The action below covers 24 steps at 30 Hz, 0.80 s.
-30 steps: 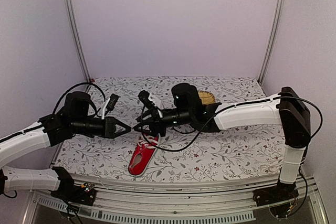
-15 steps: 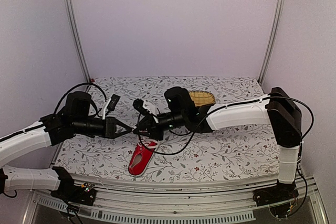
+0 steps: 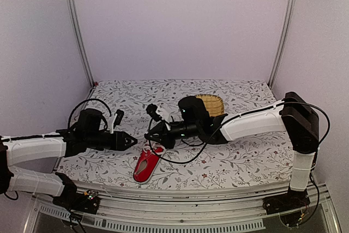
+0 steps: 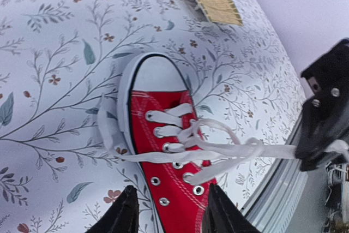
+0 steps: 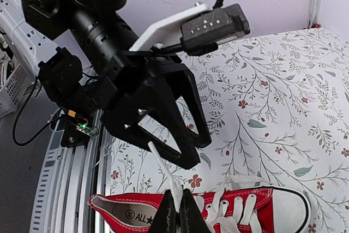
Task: Tie the shoes
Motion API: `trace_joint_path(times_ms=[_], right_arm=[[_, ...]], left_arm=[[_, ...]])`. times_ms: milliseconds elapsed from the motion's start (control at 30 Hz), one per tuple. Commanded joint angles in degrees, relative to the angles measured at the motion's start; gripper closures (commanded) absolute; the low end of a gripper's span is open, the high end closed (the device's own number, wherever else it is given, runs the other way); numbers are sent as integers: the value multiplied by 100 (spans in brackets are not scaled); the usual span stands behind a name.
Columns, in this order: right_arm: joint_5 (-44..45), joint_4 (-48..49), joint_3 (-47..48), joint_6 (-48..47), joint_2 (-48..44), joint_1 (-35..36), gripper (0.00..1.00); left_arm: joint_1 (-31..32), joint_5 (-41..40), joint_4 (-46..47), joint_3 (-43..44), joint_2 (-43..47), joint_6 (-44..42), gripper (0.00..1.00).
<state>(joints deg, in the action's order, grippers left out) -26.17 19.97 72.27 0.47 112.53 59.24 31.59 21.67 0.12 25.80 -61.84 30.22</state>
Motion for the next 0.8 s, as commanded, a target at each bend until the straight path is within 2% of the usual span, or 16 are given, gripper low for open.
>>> trace_joint_path(times_ms=[0, 133, 433, 767], right_arm=[[131, 401, -163, 332, -284, -23, 98], [80, 494, -211, 416, -302, -63, 98], [-53, 614, -227, 530, -310, -140, 98], [-160, 680, -248, 627, -319, -206, 98]], left_arm=[[-127, -432, 1284, -269, -453, -560, 60], [-136, -81, 2084, -507, -965, -1116, 63], [-106, 254, 2597, -577, -1612, -1666, 62], [49, 491, 2564, -264, -2159, -1864, 57]])
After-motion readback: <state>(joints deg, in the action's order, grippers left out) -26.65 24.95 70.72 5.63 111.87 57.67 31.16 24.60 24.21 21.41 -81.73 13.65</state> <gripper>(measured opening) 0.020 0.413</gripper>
